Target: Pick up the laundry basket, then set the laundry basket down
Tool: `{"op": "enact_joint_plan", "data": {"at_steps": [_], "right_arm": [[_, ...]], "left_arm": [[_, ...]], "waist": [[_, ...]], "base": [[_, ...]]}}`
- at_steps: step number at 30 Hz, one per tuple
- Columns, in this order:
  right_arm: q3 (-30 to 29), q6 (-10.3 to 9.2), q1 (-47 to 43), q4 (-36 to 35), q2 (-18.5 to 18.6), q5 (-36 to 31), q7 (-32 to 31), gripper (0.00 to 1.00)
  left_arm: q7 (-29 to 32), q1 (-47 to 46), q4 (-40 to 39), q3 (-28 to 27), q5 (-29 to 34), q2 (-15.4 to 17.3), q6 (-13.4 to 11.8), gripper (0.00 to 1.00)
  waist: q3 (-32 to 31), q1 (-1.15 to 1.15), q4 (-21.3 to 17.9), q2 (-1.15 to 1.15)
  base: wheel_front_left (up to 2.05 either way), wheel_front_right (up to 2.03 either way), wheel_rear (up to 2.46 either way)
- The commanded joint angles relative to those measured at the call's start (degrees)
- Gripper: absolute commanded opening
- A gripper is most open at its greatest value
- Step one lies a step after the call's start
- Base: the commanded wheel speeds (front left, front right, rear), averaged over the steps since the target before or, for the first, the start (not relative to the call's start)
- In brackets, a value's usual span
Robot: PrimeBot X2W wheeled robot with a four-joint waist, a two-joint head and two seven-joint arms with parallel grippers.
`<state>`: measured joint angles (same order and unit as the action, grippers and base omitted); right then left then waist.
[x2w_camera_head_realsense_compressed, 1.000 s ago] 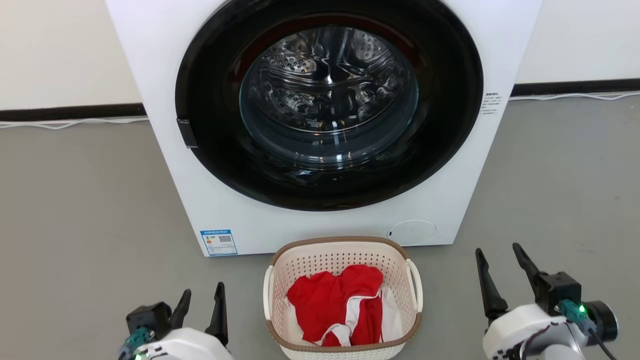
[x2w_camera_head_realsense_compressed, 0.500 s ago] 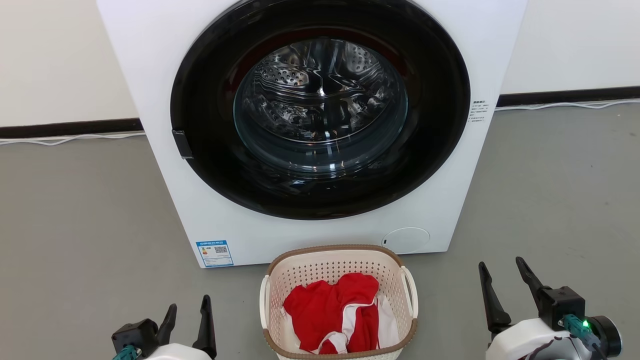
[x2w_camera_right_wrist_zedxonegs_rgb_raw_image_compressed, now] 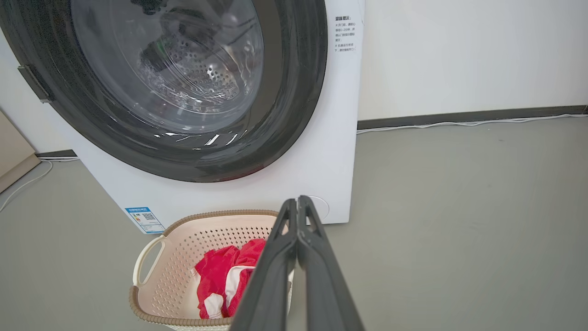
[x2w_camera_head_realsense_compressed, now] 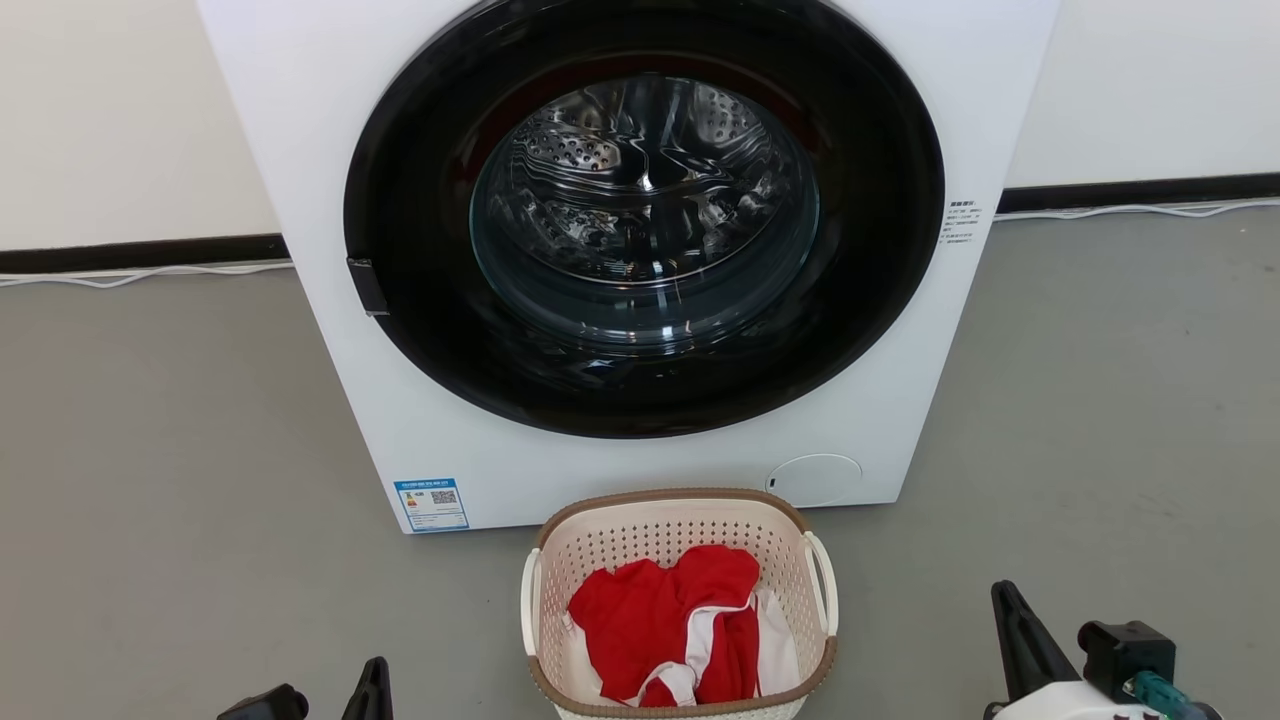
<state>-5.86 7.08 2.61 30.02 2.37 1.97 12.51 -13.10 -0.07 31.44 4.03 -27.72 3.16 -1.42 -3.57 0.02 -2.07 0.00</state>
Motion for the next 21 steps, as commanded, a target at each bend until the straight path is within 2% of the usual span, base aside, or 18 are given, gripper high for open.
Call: {"op": "enact_joint_plan", "data": {"at_steps": [1, 21], "right_arm": [[-0.4, 0.03, 2.2, -1.9, 0.3, 2.2, -0.5, 0.0], [0.0, 0.1, 2.1, -4.7, 0.3, 17.6, -3.3, 0.0]], "left_arm": [[0.3, -2.1, -1.8, -0.6, -1.5, 0.2, 0.6, 0.0], [3.5, -2.7, -4.6, -2.2, -12.4, 0.1, 2.1, 0.0]], "waist": [[0.1, 0.03, 0.0, 0.0], [0.8, -0.02, 0.4, 0.0]], "base": [[0.0, 0.0, 0.0], [0.0, 0.0, 0.0]]}}
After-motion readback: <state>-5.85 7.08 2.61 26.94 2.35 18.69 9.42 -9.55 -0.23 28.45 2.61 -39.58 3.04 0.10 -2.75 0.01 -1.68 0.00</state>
